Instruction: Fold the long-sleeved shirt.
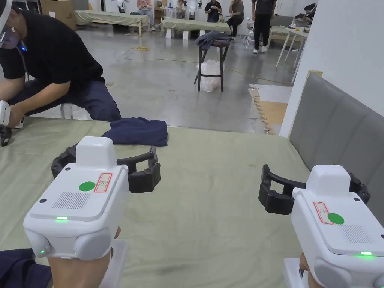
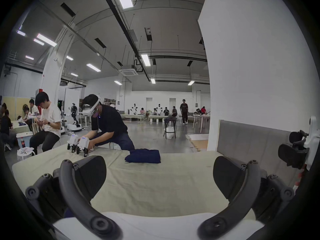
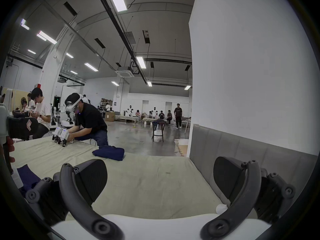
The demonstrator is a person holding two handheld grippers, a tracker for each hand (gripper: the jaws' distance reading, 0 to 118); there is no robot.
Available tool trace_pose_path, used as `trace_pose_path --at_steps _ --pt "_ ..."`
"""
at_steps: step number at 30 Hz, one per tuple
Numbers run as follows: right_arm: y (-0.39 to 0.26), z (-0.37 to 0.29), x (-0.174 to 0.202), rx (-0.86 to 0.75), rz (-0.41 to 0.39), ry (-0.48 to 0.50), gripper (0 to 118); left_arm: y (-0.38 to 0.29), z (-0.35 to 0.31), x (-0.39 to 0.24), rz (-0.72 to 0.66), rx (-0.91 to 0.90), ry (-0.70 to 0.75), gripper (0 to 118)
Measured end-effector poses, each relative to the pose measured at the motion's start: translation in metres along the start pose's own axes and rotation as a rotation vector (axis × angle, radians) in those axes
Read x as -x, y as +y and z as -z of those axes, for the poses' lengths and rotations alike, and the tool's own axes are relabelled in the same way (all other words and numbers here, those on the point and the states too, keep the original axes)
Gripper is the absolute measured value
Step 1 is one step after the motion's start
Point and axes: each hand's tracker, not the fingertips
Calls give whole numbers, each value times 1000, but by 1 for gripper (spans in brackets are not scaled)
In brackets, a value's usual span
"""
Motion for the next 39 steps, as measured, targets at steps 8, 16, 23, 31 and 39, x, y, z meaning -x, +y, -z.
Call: trace_pose_path --at_steps 8,16,23,31,39 --pt "-1 1 -1 2 -2 -2 118 4 -2 1 -17 -80 52 111" --pt "-2 2 0 -3 3 -6 118 8 0 0 -1 -79 62 111" --pt "-1 2 1 -14 -19 -12 118 6 3 2 -12 -47 60 111" --pt "-3 2 4 -8 -30 1 118 5 3 -5 60 -64 32 111" --pt "-2 2 4 -12 -32 2 118 7 2 -8 32 -58 31 111"
